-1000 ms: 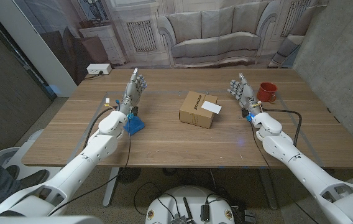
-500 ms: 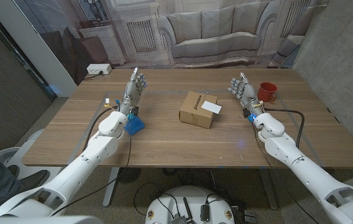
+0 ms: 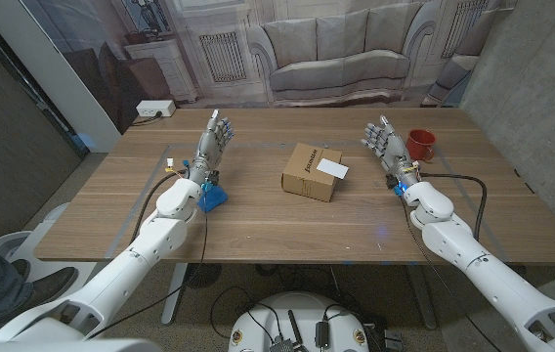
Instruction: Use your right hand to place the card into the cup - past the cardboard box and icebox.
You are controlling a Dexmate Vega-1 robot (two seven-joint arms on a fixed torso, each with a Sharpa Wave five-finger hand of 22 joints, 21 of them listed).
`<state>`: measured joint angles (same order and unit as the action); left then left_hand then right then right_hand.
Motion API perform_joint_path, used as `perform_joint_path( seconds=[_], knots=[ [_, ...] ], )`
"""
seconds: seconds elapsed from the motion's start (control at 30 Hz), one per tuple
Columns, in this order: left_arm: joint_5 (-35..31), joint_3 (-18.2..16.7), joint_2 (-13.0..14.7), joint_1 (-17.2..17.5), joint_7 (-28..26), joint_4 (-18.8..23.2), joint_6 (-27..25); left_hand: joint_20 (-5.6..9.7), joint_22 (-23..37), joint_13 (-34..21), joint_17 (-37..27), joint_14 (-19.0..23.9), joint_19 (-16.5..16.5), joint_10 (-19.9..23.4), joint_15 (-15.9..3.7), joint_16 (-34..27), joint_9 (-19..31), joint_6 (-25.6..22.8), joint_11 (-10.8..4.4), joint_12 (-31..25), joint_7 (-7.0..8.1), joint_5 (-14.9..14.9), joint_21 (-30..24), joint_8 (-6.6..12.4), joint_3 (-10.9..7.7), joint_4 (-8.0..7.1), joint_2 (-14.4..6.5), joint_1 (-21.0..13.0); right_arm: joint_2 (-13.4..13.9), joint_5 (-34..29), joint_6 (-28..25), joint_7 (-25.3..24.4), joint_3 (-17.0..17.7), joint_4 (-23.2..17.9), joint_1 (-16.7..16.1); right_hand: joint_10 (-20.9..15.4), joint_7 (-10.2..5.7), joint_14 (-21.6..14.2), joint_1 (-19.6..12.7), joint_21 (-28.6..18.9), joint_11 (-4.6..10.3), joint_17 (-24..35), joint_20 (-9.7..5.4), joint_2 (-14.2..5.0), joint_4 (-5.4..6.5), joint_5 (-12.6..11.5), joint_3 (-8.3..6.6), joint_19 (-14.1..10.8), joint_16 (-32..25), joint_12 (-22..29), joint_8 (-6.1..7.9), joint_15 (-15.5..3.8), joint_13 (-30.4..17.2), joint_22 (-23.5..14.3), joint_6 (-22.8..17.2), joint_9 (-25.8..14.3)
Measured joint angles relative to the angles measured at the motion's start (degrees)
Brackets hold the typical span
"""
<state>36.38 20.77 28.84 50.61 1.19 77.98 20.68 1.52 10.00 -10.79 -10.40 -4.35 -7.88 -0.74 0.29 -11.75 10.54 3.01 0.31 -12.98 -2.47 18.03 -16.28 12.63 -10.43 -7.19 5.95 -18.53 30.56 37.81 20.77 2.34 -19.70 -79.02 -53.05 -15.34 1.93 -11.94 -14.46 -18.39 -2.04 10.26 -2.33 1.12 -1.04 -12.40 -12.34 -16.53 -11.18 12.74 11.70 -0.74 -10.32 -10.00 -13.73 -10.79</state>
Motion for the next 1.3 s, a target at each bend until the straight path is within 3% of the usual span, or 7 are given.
perform_joint_path(
  seconds=[0.93, 1.3],
  knots=[
    [0.86, -0.35, 0.13, 0.16, 0.78, 0.4, 0.3, 0.23, -0.01, 0.01, 0.0, 0.6, 0.39, 0.71, -0.01, 0.0, -0.01, -0.91, 0.1, 0.0, -0.3, 0.22, 0.62, -0.01, -0.17, 0.63, -0.82, -0.81, 2.52, -0.52, 2.56, -1.97, 2.23, -5.77, -6.6, -0.62, -0.3, 0.01, -1.1, 0.42, -0.01, -0.02, 0.0, -1.09, -0.65, 0.0, -0.66, -0.61, 0.0, -0.01, -0.01, 0.0, 0.01, 0.01, -0.3, 0.01],
    [0.86, -0.19, 0.21, -0.27, 1.08, 0.11, -0.14, 0.02, -0.01, 0.01, 0.0, 0.99, 0.59, 1.24, 0.19, 0.0, -0.01, -1.85, 0.18, 0.0, -0.41, 0.22, 0.78, -0.01, -0.16, 0.62, -1.27, -1.27, 3.05, -0.13, 3.67, -2.36, 3.11, -7.7, -9.15, -0.83, -0.08, -0.31, -1.58, 0.42, 0.2, 0.02, 0.0, -0.68, -0.65, 0.0, -0.66, -0.61, 0.0, -0.01, -0.01, 0.33, 0.01, -0.28, -0.52, 0.01]
  ],
)
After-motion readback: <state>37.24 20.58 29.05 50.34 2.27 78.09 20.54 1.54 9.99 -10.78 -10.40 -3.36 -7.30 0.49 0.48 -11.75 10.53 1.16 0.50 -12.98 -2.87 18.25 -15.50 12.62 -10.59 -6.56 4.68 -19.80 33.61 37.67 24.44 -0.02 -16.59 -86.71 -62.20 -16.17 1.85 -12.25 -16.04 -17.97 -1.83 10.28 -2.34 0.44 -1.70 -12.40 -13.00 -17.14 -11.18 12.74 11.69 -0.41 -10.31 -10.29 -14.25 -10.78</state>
